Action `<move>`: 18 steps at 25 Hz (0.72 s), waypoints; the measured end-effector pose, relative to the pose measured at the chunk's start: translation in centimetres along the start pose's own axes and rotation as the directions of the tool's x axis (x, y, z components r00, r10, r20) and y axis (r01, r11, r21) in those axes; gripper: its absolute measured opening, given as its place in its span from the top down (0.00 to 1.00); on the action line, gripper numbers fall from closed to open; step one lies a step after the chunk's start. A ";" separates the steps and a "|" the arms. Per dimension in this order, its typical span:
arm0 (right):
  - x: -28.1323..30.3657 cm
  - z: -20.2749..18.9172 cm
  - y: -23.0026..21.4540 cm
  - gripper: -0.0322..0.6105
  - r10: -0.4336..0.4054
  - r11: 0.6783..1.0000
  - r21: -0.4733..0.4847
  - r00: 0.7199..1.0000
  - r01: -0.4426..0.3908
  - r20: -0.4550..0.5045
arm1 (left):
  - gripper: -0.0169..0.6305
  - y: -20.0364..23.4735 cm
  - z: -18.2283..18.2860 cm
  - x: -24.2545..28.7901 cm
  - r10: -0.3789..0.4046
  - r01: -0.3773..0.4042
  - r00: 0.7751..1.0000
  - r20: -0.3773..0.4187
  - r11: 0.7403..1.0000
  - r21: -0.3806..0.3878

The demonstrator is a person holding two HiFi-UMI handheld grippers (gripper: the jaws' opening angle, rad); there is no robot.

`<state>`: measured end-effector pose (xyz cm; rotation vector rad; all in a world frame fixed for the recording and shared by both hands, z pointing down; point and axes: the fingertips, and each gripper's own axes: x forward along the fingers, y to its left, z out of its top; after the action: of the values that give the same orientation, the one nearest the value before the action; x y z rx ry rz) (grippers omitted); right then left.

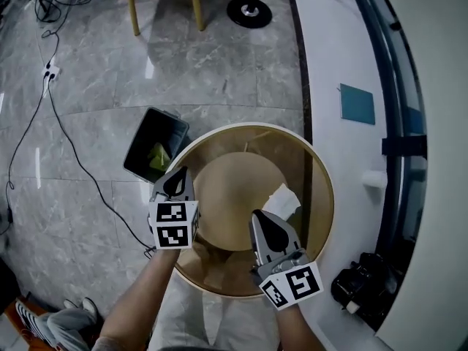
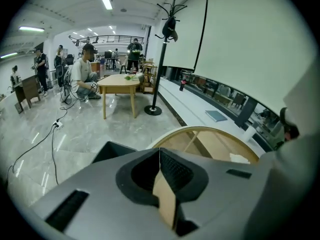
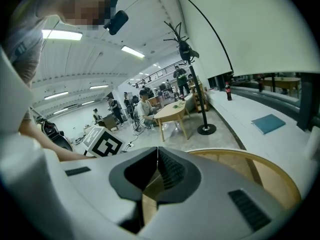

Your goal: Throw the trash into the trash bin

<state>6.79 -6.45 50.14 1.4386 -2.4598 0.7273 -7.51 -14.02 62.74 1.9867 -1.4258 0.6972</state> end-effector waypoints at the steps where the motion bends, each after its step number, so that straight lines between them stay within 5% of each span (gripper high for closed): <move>1: -1.1 -0.1 -1.1 0.92 -0.017 1.000 0.004 1.000 0.017 0.003 | 0.94 -1.7 -0.1 0.3 -0.017 0.017 1.000 -0.002 1.000 0.009; 11: -11.1 -1.1 -10.8 0.92 -0.160 0.986 0.048 0.987 0.159 0.024 | 0.94 -19.6 -1.6 2.6 -0.204 0.207 0.978 -0.046 0.974 0.086; 18: -14.4 -1.0 -14.3 0.92 -0.201 0.977 0.081 0.978 0.196 0.050 | 0.94 -25.4 -2.4 3.0 -0.261 0.268 0.962 -0.076 0.956 0.115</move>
<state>26.31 -0.77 49.64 1.7263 -2.3073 0.7525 17.41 -7.85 62.48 2.1815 -1.0758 0.7328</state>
